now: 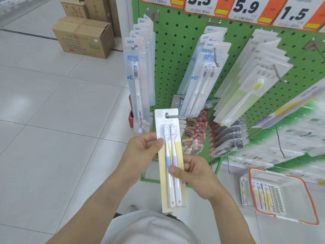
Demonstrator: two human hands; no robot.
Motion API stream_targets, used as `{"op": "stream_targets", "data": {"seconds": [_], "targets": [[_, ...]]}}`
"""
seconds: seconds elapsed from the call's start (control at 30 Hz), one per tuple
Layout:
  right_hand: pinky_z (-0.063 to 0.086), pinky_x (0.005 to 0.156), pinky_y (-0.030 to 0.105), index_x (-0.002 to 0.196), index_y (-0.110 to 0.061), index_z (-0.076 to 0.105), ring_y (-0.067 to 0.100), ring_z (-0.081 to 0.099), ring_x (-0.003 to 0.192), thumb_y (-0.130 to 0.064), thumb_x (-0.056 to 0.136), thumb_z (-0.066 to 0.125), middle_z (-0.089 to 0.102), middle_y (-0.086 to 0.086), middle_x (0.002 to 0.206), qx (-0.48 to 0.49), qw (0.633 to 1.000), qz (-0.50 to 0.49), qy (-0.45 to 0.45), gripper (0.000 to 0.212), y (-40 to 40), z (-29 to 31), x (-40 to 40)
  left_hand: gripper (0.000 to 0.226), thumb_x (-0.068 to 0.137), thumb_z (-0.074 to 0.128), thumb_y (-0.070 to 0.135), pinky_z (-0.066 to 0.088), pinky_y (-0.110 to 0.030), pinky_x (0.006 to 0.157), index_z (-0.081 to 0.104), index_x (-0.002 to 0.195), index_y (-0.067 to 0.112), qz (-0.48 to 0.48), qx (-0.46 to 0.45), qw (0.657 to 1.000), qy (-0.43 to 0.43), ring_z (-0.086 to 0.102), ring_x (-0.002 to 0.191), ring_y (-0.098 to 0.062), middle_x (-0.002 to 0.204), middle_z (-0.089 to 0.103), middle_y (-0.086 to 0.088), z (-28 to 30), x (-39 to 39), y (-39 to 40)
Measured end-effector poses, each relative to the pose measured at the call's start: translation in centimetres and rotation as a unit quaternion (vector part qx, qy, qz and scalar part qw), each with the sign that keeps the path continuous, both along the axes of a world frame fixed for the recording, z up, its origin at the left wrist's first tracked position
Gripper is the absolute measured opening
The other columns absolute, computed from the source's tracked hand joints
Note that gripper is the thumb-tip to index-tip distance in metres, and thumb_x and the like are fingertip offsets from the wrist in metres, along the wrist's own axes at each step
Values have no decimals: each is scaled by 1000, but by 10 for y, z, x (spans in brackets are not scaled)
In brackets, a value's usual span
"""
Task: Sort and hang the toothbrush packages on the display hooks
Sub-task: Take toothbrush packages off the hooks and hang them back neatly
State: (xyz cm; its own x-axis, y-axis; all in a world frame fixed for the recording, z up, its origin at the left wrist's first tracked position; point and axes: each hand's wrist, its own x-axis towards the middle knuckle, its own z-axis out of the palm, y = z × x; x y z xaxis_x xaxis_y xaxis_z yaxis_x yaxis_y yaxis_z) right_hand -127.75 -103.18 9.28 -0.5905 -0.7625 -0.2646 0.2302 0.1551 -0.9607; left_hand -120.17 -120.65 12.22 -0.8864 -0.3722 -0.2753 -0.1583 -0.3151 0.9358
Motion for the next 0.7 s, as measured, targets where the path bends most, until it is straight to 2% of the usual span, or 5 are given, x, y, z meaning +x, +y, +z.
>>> {"op": "stream_targets", "data": {"seconds": [0.1,0.17,0.37,0.53,0.7], "targets": [[29,52,23,104,-10,76,21,33,60,-33,83,79,59,12,74,-5,1000,-17,-4,32,-2,4,-1,21,99,58,5,61,-38,86,71,116,5,-10,-6,1000,-9,73,97,-39,100,77,-17,-3,3,6],[30,54,22,108,-11,75,18,37,60,-35,85,78,60,9,74,-7,1000,2,-23,34,0,6,0,21,99,58,3,62,-36,81,73,113,5,15,5,1000,-9,74,95,-39,99,77,-16,-2,4,5],[44,65,33,119,-14,72,29,53,83,-43,86,76,69,25,97,28,995,80,-60,44,14,9,0,21,101,56,7,62,-35,83,73,113,5,49,24,998,-18,74,95,-37,101,78,-14,-2,4,6],[56,66,31,119,-12,72,25,70,78,-26,91,69,74,20,101,6,996,40,-85,31,14,10,5,23,102,56,15,61,-33,82,73,111,2,-4,51,998,-47,73,97,-39,102,77,-17,-5,5,13],[62,67,34,118,-8,71,35,76,87,-11,91,72,76,17,104,50,988,110,-93,27,23,16,5,23,101,56,13,62,-34,82,72,112,0,27,56,997,-40,73,97,-37,103,77,-17,-5,5,7]]}}
